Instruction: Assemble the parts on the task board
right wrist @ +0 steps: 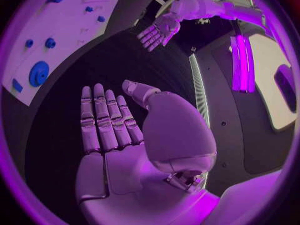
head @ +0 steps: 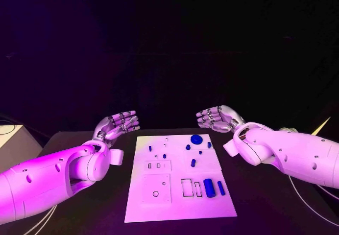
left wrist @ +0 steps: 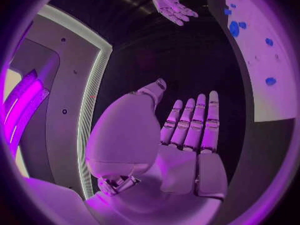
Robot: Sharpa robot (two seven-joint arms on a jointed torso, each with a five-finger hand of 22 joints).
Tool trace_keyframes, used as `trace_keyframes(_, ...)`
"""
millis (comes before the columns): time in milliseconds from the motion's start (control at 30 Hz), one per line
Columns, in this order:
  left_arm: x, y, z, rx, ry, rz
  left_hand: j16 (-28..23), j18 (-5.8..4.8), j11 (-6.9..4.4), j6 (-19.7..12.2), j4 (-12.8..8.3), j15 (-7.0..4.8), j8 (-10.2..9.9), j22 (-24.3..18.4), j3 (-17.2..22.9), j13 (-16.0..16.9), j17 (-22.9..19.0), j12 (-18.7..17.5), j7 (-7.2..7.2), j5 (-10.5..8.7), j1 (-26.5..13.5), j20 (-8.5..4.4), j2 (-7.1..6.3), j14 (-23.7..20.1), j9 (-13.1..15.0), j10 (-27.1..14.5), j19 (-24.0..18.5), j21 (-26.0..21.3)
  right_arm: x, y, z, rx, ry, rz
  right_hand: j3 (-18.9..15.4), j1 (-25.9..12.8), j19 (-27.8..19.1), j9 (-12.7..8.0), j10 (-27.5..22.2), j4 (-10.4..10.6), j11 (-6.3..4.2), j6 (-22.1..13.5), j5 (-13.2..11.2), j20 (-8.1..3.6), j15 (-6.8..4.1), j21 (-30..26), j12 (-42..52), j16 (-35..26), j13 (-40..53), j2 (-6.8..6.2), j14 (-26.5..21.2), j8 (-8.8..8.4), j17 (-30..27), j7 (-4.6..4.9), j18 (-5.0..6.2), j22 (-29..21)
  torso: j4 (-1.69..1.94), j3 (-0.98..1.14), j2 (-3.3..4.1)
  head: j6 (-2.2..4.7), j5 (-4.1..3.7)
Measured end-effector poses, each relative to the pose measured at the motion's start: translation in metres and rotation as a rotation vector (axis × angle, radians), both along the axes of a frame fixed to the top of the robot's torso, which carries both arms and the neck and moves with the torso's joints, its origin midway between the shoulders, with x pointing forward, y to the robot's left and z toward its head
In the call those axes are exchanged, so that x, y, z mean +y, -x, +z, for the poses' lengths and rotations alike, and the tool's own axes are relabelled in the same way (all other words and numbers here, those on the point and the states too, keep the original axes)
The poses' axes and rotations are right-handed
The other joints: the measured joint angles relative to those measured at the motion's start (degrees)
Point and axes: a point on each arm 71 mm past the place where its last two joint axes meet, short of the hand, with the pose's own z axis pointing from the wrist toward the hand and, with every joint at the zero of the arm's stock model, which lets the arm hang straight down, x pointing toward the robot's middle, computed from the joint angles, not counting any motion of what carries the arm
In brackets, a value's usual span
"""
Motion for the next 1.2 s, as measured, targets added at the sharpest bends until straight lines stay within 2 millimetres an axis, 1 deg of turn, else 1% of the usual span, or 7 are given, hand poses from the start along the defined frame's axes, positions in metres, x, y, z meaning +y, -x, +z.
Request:
trace_keyframes(167,0.000,0.009,0.014,-0.018,0.016,-0.036,2.7,-0.02,-1.03,6.1,-1.3,-1.69,1.9,1.7,2.2,0.3,3.1,0.4,1.02,0.00,0.0,-1.33,0.00,7.6,1.0,8.0,6.2,4.2,0.000,-0.002,0.015,-0.099,0.156,0.046,-0.2,1.0,5.0,0.6,6.3,-0.3,-1.69,4.7,-0.8,-2.33,-2.36,3.4,0.0,2.8,0.3,-0.41,6.2,1.55,2.3,0.61,0.00,1.6,-0.03,-0.01,1.21,0.18,-0.15)
trace_keyframes(400,-0.006,0.021,0.027,-0.028,0.024,-0.086,7.3,-0.02,-2.52,10.5,-3.6,-3.91,3.5,5.7,5.6,0.6,9.4,0.4,2.16,0.00,-1.1,-3.85,-1.52,14.6,2.2,15.3,11.2,11.9,0.006,-0.006,0.033,-0.194,0.371,0.098,-3.4,1.7,12.9,1.2,12.0,-0.7,-4.10,8.5,-1.6,-6.40,-5.90,12.8,0.0,9.7,0.4,-0.68,16.6,2.16,8.5,-1.25,0.01,7.0,0.27,-0.03,2.96,0.51,-0.57)
trace_keyframes(567,-0.012,0.031,0.034,-0.026,0.031,-0.130,13.6,-0.03,-3.44,11.8,-5.2,-5.34,4.0,11.1,7.9,0.7,16.6,-0.1,2.02,0.00,-2.2,-4.88,-2.69,17.6,3.0,18.0,12.3,20.5,0.013,-0.008,0.040,-0.235,0.533,0.129,-3.1,1.9,17.5,1.7,14.4,-0.1,-5.39,10.3,-1.6,-8.69,-7.81,23.3,0.0,22.5,0.8,-1.70,22.5,2.18,19.5,-2.32,0.01,14.6,0.80,-0.04,4.23,0.81,-0.88)
trace_keyframes(700,-0.021,0.039,0.039,-0.028,0.044,-0.173,20.6,-0.04,-3.94,12.3,-6.3,-6.13,4.0,16.3,9.6,0.8,22.9,-0.4,1.89,0.00,-3.1,-5.81,-3.57,18.4,3.6,19.4,11.6,28.5,0.019,-0.010,0.041,-0.258,0.647,0.137,-1.7,0.9,22.4,2.4,14.9,1.2,-5.89,10.8,-1.7,-9.38,-8.47,36.6,0.0,37.7,1.3,-3.29,24.8,1.71,33.2,-2.70,-0.39,28.0,1.16,-0.06,5.05,1.07,-1.05)
trace_keyframes(733,-0.023,0.040,0.040,-0.028,0.048,-0.185,27.4,-0.04,-4.24,12.6,-7.0,-6.47,4.2,21.2,11.3,1.0,28.7,-0.4,1.59,0.00,-4.2,-6.56,-4.02,18.5,4.2,20.7,10.8,35.7,0.020,-0.010,0.041,-0.262,0.671,0.136,-0.3,0.4,27.3,3.1,14.9,2.1,-5.94,11.0,-2.0,-9.84,-8.65,46.9,0.0,48.0,1.6,-4.93,24.9,1.41,45.7,-2.87,-2.81,41.6,1.24,-0.08,5.25,1.14,-1.10)
trace_keyframes(800,-0.027,0.044,0.042,-0.027,0.057,-0.211,33.2,-0.04,-4.45,12.6,-7.5,-6.95,4.2,25.1,12.6,1.2,33.1,-0.4,1.56,0.00,-5.2,-6.94,-4.40,18.0,4.7,21.5,10.0,42.0,0.023,-0.010,0.040,-0.273,0.720,0.136,0.8,-0.2,30.8,3.8,14.0,2.8,-6.14,10.9,-2.1,-9.91,-8.64,61.0,0.0,61.2,1.8,-5.96,24.9,1.30,55.4,-2.88,-4.50,55.8,1.41,-0.12,5.70,1.20,-1.25)
trace_keyframes(1200,-0.030,0.049,0.047,-0.026,0.070,-0.259,35.2,0.58,-4.18,12.3,-7.7,-6.73,4.2,26.9,12.7,1.2,34.7,-0.7,1.81,0.00,-5.4,-6.60,-4.66,17.1,4.9,21.2,9.3,44.5,0.038,-0.012,0.032,-0.290,0.871,0.135,1.1,-0.8,32.1,4.6,11.0,3.2,-5.64,10.3,-2.1,-9.59,-8.64,67.1,-0.2,66.3,2.0,-7.06,24.9,1.08,59.7,-3.10,-4.50,63.4,1.88,-0.01,7.45,1.33,-1.47)
